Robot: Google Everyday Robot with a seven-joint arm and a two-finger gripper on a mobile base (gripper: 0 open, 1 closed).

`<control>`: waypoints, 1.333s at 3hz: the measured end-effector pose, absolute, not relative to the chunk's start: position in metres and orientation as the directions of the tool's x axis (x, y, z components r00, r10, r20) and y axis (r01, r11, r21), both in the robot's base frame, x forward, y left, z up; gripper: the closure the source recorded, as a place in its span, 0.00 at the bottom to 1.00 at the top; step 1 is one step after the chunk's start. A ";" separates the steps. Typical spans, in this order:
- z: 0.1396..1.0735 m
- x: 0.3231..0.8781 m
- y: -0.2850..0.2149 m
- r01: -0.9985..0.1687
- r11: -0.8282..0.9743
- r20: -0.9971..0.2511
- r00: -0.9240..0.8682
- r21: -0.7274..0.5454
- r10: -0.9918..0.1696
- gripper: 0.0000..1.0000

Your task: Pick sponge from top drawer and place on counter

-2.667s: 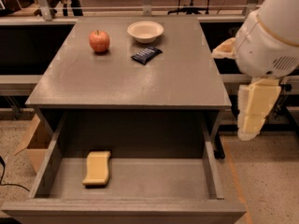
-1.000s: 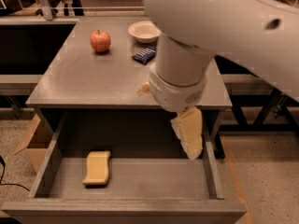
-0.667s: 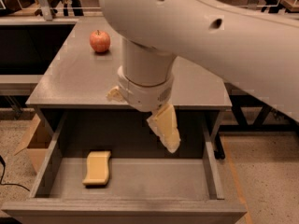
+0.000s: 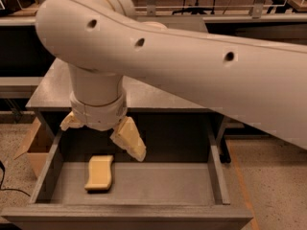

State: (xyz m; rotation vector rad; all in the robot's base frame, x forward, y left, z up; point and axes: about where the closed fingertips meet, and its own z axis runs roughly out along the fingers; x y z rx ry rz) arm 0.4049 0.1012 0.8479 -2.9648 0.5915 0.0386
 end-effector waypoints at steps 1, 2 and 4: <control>0.813 0.400 0.140 -0.287 -0.954 -0.097 0.956 -0.092 -0.278 0.00; 0.768 0.403 0.174 -0.232 -0.969 -0.130 0.967 -0.079 -0.221 0.00; 0.745 0.413 0.173 -0.214 -0.974 -0.132 0.970 -0.077 -0.203 0.00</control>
Offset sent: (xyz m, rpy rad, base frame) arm 0.0049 0.1076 -0.1261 -0.0068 0.1180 0.2214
